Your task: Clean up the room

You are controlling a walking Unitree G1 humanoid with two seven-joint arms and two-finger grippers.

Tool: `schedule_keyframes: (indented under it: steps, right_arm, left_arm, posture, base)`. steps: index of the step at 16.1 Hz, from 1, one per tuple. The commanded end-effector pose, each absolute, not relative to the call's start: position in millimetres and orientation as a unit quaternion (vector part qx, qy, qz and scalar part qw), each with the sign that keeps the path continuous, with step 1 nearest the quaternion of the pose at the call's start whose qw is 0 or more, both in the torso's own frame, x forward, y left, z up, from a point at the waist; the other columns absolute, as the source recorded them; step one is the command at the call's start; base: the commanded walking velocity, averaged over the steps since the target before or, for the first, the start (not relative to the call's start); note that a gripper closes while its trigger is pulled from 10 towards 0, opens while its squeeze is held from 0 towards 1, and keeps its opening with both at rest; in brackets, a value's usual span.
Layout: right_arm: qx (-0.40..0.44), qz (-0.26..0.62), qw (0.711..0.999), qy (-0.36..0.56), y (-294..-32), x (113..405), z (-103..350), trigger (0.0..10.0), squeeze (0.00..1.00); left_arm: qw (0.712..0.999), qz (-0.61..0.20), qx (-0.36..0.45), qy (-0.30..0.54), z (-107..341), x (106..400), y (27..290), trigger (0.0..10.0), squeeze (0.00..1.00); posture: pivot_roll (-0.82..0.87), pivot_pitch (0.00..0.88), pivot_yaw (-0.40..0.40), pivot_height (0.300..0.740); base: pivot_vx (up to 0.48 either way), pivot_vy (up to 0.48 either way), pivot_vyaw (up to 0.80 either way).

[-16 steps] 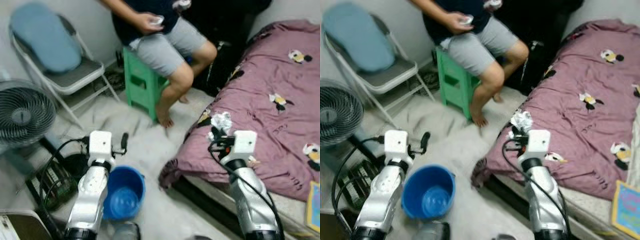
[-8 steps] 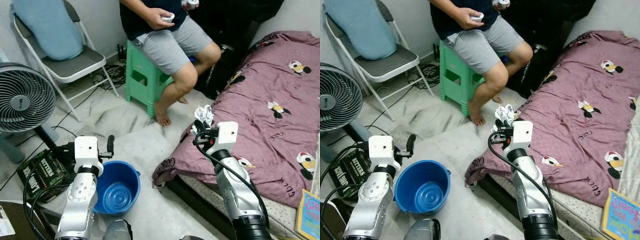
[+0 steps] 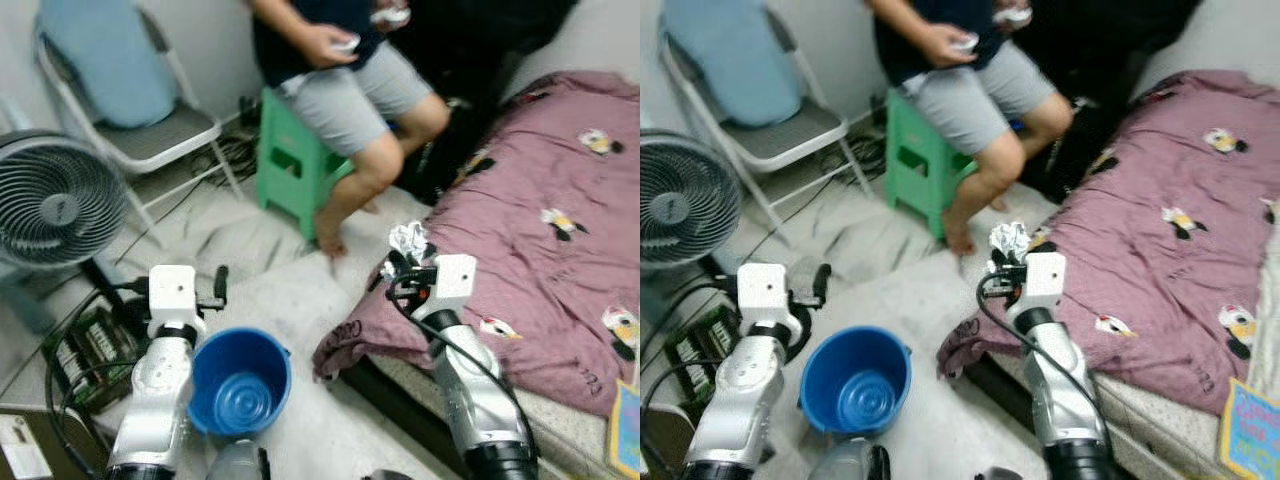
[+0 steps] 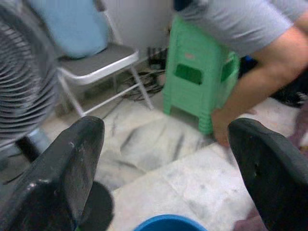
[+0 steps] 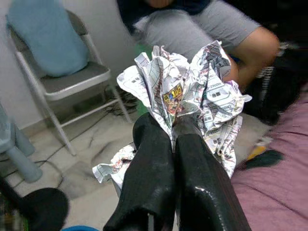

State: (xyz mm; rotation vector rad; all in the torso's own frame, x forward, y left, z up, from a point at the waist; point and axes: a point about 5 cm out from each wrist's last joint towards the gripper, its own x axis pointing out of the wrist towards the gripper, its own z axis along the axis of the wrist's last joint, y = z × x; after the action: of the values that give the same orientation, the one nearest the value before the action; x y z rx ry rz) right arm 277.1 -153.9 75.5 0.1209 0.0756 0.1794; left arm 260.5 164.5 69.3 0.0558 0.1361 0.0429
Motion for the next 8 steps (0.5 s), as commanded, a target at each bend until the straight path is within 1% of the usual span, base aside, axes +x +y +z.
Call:
schedule_keyframes:
  steps: [1,8]
  right_arm:
    - [0.061,0.081,0.994,0.028,-157.2,278.4,79.4,10.0,0.00]
    - [0.061,0.078,0.995,0.029,-156.9,276.7,78.3,10.0,0.00]
  left_arm:
    - [0.997,0.011,0.040,0.059,72.5,263.0,162.2,10.0,0.00]
    - [0.998,-0.018,0.031,0.053,74.2,262.3,156.6,10.0,0.00]
  posture:
    - [0.01,0.040,-0.012,0.740]
    - [0.00,0.044,-0.008,0.740]
  base:
    - [0.000,0.000,0.00]
    - [0.000,0.000,0.00]
